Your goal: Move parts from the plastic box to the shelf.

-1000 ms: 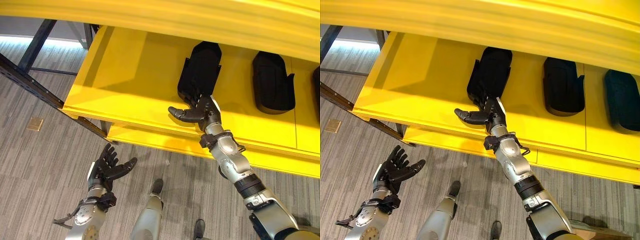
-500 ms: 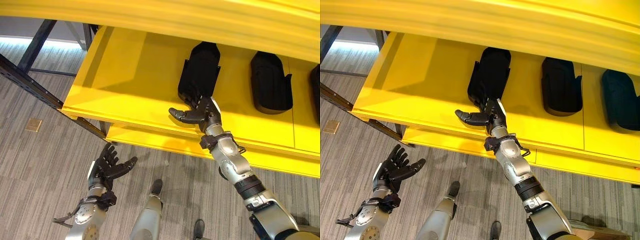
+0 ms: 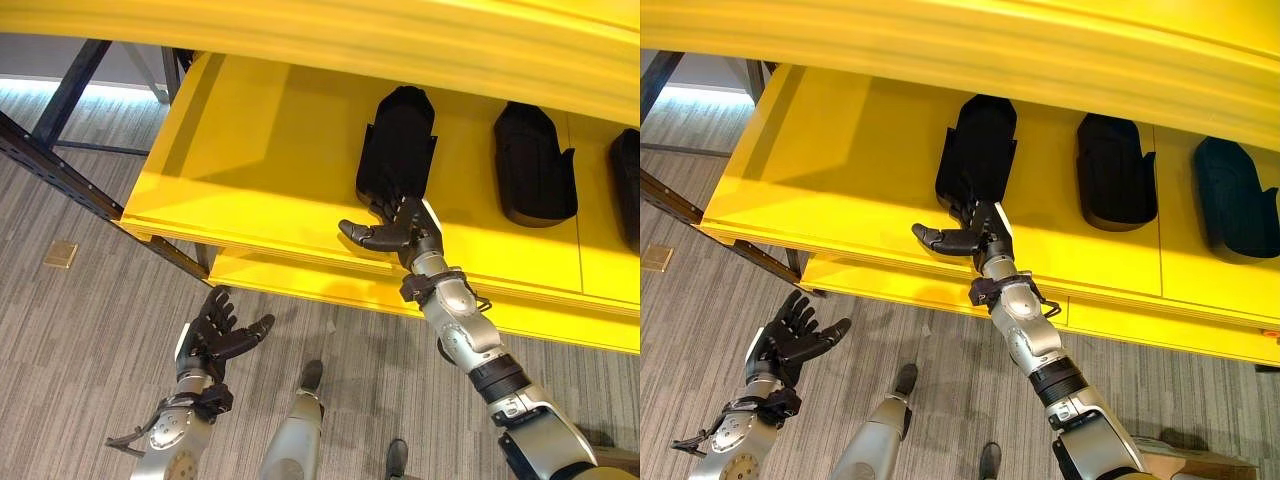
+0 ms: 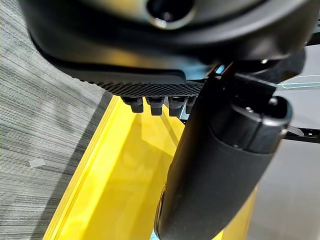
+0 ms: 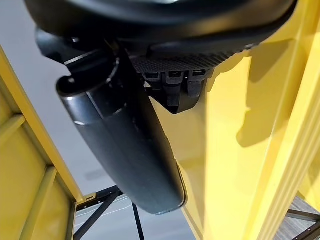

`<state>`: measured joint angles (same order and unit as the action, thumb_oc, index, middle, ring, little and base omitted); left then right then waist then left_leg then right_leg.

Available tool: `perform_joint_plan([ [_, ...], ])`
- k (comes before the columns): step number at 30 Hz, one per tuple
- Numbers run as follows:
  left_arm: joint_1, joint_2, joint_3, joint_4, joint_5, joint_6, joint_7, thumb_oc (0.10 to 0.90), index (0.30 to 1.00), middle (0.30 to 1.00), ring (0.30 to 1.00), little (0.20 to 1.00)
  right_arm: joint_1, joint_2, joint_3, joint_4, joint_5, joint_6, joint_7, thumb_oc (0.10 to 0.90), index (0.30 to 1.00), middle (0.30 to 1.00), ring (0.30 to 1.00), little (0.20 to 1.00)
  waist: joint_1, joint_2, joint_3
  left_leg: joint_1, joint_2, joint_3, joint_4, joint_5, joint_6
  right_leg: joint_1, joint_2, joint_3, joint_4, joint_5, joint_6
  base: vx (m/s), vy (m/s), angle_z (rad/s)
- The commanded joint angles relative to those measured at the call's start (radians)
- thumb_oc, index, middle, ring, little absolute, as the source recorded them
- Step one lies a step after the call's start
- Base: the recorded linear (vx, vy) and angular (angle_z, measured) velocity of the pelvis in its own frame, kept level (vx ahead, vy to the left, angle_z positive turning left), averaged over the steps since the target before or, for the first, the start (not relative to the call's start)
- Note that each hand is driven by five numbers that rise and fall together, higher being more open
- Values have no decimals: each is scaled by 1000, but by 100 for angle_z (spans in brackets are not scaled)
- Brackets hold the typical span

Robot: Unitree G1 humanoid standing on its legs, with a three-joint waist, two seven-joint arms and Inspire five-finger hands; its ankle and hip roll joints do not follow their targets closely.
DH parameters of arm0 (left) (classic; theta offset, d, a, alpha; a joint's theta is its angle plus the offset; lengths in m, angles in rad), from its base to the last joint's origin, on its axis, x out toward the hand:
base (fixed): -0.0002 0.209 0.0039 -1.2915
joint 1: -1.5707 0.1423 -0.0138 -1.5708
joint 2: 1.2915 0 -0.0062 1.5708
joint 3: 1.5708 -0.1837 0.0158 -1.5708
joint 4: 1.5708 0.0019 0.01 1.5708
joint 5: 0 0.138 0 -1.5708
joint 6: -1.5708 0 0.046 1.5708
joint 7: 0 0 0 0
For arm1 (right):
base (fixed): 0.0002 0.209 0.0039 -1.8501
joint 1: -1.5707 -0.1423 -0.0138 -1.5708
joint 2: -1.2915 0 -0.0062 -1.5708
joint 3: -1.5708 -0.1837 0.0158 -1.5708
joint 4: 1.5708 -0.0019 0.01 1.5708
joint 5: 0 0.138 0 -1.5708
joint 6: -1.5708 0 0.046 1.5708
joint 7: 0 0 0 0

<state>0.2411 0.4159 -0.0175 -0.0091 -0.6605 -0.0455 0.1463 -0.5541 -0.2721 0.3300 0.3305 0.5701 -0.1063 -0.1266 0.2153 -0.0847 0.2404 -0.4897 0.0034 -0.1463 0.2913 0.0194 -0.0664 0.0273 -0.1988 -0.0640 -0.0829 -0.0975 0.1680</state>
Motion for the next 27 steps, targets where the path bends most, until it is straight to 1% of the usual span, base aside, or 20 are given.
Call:
perform_joint_plan([
  [1,19,45,29,-89,10,-101,-12,900,1000,1000,1000,1000,30,16,-33,-41,-16,-51,10,900,1000,1000,1000,1000,-22,-9,-79,-41,65,-19,-21,14,2,23,-19,-13,-4,-3,-12,0,0,0],
  [13,20,47,35,-86,14,-102,-12,900,1000,1000,1000,1000,20,12,-41,-51,-19,-53,7,900,1000,1000,1000,1000,-22,-15,-83,-43,66,-21,-19,13,3,25,-18,-13,-4,-4,-12,0,0,0],
  [15,19,47,39,-88,15,-104,-11,900,1000,1000,1000,1000,13,1,-39,-68,-18,-52,12,900,1000,1000,1000,1000,-23,-20,-88,-38,69,-21,-23,13,2,25,-18,-11,-4,-5,-12,0,0,0],
  [17,19,47,39,-88,15,-104,-11,900,1000,1000,1000,1000,13,1,-39,-68,-18,-52,12,900,1000,1000,1000,1000,-23,-20,-88,-38,69,-21,-23,13,2,25,-18,-11,-4,-5,-12,0,0,0],
  [22,18,43,39,-82,7,-101,-15,900,1000,1000,1000,1000,7,-27,-50,-119,-5,-53,21,900,1000,1000,1000,1000,-26,-34,-98,-29,71,-21,-30,13,1,27,-14,-11,-4,-4,-12,0,0,0],
  [27,16,42,38,-78,8,-98,-19,900,1000,1000,1000,1000,6,-38,-56,-149,8,-60,27,900,1000,1000,1000,1000,-26,-44,-103,-25,74,-22,-31,12,1,29,-13,-8,-4,-2,-12,0,0,0],
])
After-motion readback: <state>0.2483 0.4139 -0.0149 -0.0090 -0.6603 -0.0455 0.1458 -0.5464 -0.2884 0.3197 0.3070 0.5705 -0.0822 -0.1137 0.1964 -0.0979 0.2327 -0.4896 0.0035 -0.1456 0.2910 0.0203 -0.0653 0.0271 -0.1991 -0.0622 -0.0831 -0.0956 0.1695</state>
